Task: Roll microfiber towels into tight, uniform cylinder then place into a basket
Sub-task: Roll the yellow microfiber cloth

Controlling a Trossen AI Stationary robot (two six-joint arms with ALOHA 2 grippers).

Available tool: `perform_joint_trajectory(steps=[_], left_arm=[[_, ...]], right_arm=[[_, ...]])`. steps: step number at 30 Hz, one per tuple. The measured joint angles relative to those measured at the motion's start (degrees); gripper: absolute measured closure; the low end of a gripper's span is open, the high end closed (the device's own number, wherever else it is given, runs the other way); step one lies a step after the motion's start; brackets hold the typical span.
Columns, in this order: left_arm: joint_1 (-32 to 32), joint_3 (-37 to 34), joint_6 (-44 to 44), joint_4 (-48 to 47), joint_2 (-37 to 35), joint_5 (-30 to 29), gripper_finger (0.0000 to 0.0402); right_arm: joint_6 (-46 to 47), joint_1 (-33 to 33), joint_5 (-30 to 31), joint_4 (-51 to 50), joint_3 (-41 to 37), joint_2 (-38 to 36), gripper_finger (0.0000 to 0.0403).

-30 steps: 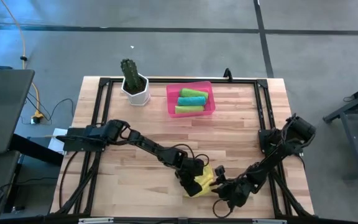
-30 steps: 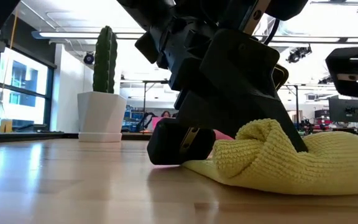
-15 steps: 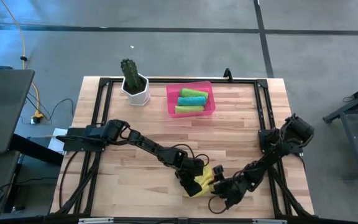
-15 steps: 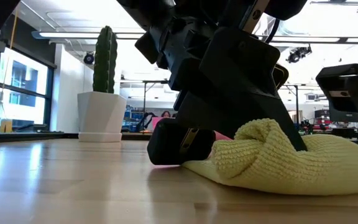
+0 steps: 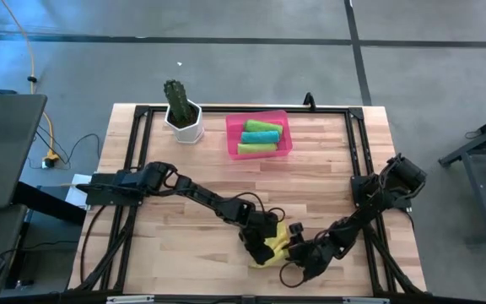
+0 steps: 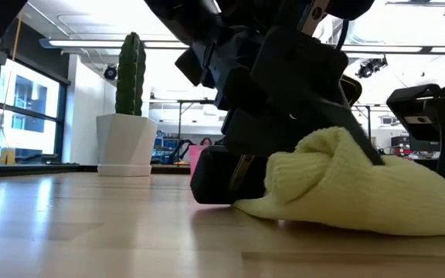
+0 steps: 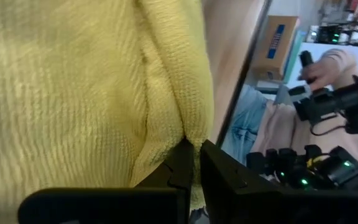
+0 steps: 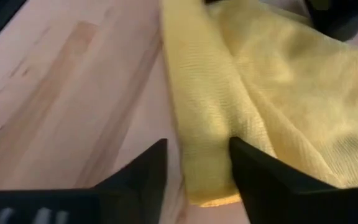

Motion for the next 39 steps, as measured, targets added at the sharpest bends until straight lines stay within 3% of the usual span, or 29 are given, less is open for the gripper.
perform_joint_trajectory(steps=[8,10,16,22,29,35,39], left_arm=[[-0.1,0.0,-1.4,3.6,0.2,0.6,0.0385],[-0.1,0.0,-0.7,3.6,0.2,0.6,0.0384],[1.0,0.0,5.0,3.5,0.2,1.8,0.0365],[3.3,0.0,10.3,3.3,0.4,6.3,0.0325],[7.0,0.0,15.6,3.5,0.4,7.5,0.028],[10.1,0.0,19.1,3.6,0.4,15.2,0.0275],[12.8,-0.1,20.0,-4.3,-1.6,17.2,0.0281]], right_arm=[[8.9,-0.1,0.7,-1.4,-0.1,0.0,0.0378],[10.2,-0.1,0.0,-1.5,-0.1,0.0,0.0393],[14.4,0.0,-4.2,-1.0,-0.1,-0.2,0.0394],[14.9,0.7,-4.7,-1.0,-0.1,-0.2,0.0398],[17.1,1.1,-5.1,-1.0,-0.1,-0.2,0.0398],[17.8,1.2,-5.1,-1.0,-0.1,-0.2,0.0398],[17.9,1.2,-5.1,-0.9,-0.1,-0.2,0.0398]])
